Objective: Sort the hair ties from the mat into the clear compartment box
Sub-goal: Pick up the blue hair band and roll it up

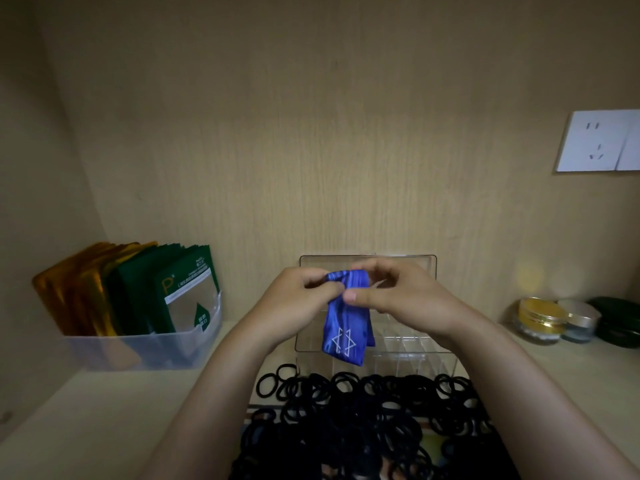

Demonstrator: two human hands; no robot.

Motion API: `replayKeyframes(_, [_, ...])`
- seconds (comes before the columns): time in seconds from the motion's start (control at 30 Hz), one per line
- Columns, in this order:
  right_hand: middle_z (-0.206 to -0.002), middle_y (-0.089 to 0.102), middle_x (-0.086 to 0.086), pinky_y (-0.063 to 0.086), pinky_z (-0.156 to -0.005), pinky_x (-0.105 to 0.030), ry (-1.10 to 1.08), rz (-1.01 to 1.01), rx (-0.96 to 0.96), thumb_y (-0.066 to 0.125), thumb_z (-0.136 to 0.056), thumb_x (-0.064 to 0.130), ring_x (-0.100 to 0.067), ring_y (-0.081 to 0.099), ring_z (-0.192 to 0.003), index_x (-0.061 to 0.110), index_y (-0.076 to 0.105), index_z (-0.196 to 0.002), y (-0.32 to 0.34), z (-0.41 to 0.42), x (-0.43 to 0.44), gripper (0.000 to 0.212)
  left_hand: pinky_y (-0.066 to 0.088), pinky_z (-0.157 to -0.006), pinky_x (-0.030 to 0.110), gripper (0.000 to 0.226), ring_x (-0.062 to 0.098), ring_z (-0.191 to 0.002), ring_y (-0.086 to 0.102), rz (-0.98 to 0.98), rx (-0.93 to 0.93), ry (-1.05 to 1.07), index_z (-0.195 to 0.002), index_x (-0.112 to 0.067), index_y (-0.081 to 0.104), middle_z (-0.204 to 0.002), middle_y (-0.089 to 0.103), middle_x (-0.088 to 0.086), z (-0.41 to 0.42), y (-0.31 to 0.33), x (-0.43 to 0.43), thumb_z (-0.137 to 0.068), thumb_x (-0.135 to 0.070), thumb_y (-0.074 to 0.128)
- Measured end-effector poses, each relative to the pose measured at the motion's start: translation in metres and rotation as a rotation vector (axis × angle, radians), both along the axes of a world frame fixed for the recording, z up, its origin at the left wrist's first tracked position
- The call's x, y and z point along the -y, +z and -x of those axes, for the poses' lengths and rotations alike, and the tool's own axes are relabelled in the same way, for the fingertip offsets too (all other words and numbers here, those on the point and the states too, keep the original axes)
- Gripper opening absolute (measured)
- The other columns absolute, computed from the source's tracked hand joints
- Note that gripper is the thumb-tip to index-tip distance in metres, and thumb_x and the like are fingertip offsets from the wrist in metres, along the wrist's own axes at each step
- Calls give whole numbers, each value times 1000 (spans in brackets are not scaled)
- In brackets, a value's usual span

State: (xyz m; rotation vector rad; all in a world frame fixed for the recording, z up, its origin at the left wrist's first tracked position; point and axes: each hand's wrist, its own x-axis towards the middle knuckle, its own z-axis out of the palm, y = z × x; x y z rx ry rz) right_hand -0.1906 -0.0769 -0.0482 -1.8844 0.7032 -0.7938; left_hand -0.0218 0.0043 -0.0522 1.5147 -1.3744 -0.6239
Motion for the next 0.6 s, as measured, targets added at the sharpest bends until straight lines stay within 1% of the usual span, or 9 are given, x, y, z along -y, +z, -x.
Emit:
replayKeyframes(0.07, [-91, 77, 0, 56, -85, -29, 16, -7, -25, 80, -81, 18, -14, 71, -86, 18, 75, -95, -4, -1, 1, 15, 56, -89, 33, 18, 12, -91, 73, 5, -32, -20, -99, -22, 76, -93, 78, -2, -2, -1, 0, -97, -21, 58])
replayKeyframes(0.13, [-90, 76, -5, 54, -85, -35, 2, -82, 44, 76, -85, 14, -17, 69, -83, 12, 72, -89, -8, -1, 6, 6, 58, -80, 27, 20, 12, -87, 75, 25, -102, -39, -102, -15, 74, -93, 78, 3, -2, -2, 1, -99, -18, 55])
replayKeyframes(0.17, [-89, 75, -8, 54, -86, -39, 9, -119, 69, 74, -87, 14, -18, 68, -82, 11, 70, -88, -9, -1, 7, 5, 58, -74, 25, 20, 13, -84, 75, 40, -148, -41, -103, -11, 73, -94, 78, 7, -1, -2, 1, -100, -17, 54])
replayKeyframes(0.23, [-89, 75, -13, 57, -83, -39, 63, -196, 115, 67, -92, 13, -20, 69, -79, 6, 69, -92, -12, -3, 9, 7, 60, -69, 25, 20, 16, -83, 75, 59, -219, -46, -104, -8, 71, -94, 77, 12, 0, -5, 2, -100, -18, 55])
replayKeyframes(0.33, [-86, 73, -16, 58, -68, -30, 72, -254, 167, 60, -97, 14, -19, 69, -70, 2, 69, -97, -16, -8, 7, 15, 61, -74, 30, 17, 17, -88, 75, 35, -265, -109, -110, -15, 70, -96, 78, 6, 1, -11, 4, -98, -18, 59])
replayKeyframes(0.4, [-82, 72, -13, 56, -65, -30, 38, -263, 172, 58, -99, 17, -19, 66, -66, 6, 69, -92, -18, -11, 6, 16, 60, -73, 30, 17, 16, -86, 75, 24, -278, -113, -111, -16, 70, -96, 78, 4, 1, -12, 4, -97, -13, 60])
replayKeyframes(0.47, [-82, 71, -13, 53, -67, -34, 38, -256, 144, 58, -99, 20, -22, 64, -69, 8, 69, -95, -20, -11, 7, 16, 60, -72, 30, 18, 16, -84, 75, 31, -268, -87, -111, -14, 70, -94, 79, 4, 0, -12, 4, -97, -11, 59])
replayKeyframes(0.53, [-90, 74, -17, 53, -70, -37, 74, -239, 114, 58, -98, 18, -25, 66, -74, 8, 71, -104, -22, -10, 7, 17, 61, -74, 32, 17, 17, -84, 75, 25, -233, -85, -110, -16, 70, -93, 78, 4, -1, -11, 4, -98, -13, 57])
replayKeyframes(0.6, [-94, 75, -18, 55, -73, -40, 88, -245, 138, 56, -99, 15, -26, 69, -78, 10, 71, -108, -23, -10, 7, 18, 60, -67, 30, 18, 15, -79, 74, -4, -224, -110, -108, -17, 70, -89, 78, 5, -2, -9, 2, -101, -17, 54])
